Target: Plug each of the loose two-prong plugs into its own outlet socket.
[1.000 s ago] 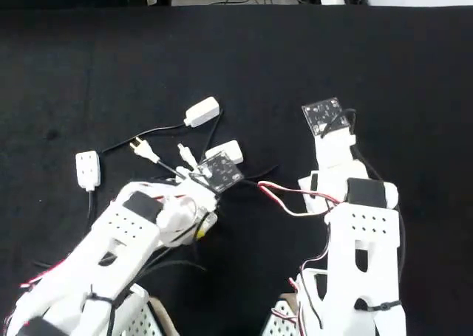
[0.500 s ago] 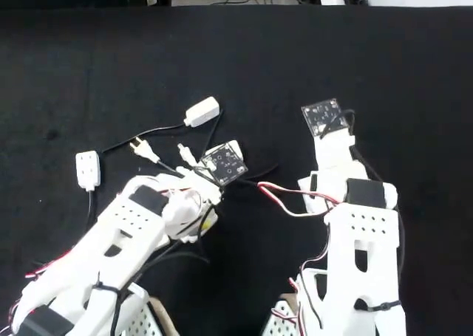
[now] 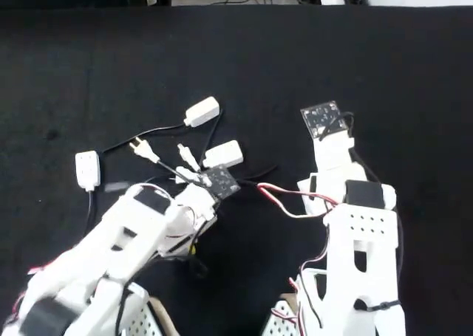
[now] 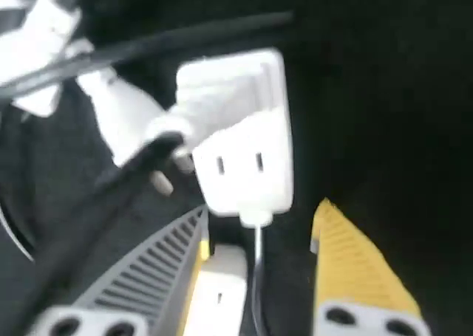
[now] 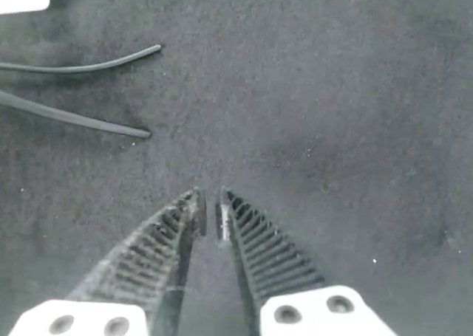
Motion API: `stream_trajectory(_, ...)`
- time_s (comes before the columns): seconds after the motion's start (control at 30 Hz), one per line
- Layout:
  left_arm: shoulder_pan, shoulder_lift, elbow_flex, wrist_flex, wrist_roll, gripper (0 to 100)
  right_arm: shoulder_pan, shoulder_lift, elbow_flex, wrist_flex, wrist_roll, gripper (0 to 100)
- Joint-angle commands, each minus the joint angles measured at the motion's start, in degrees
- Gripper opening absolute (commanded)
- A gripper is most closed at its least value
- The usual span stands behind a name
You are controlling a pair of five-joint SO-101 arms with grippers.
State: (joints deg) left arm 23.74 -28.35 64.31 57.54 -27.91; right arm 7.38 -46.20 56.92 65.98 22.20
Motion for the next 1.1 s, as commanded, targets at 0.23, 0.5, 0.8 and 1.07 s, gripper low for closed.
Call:
stream_trajectory(0.23, -0.8, -0.9, -0.4, -1.1, 0.5, 22, -2.2, 0.0, 0.1, -1.0, 0.4, 3.1)
stream_trajectory(0.5, -6.9, -1.0, -2.9, -4.5, 7.4, 12, -2.0, -0.1, 0.2, -1.0, 0.5, 3.1)
stream_trajectory(0.8, -6.5, -1.0, -2.9, -3.9, 9.2, 3, -1.9, -0.1, 0.2, -1.0, 0.5, 3.1)
stream_trajectory(1.07, -7.1, -8.5, -4.3, 3.9, 8.9, 3, -1.9, -0.1, 0.2, -1.0, 0.5, 3.1)
